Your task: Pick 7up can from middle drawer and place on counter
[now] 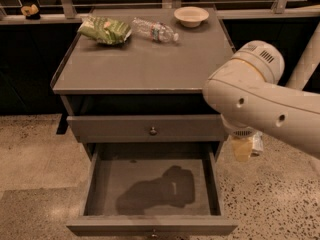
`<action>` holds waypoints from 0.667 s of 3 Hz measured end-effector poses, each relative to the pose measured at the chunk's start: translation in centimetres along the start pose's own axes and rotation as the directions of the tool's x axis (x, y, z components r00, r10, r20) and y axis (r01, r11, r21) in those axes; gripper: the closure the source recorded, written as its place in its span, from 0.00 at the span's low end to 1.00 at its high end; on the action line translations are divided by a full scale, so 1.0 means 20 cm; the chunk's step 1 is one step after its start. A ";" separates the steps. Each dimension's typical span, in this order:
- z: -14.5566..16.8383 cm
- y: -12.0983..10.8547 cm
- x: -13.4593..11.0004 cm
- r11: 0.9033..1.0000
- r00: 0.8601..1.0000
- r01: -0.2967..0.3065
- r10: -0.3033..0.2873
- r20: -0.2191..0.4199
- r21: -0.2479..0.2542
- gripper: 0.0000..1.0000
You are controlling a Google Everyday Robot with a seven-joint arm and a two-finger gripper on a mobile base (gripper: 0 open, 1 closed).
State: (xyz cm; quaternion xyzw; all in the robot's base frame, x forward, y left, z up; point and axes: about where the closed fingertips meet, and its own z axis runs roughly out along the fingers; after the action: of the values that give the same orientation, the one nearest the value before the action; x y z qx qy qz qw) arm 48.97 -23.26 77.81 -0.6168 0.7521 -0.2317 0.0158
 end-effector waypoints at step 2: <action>-0.01 -0.01 0.01 0.997 0.997 0.078 -0.078 0.001 0.004 1.00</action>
Offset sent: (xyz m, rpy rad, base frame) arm 0.0018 -0.0010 0.0028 -0.0231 0.0211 0.0698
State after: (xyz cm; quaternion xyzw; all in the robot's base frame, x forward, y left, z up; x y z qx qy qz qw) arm 49.13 -23.35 78.06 -0.6459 0.7268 -0.2332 0.0083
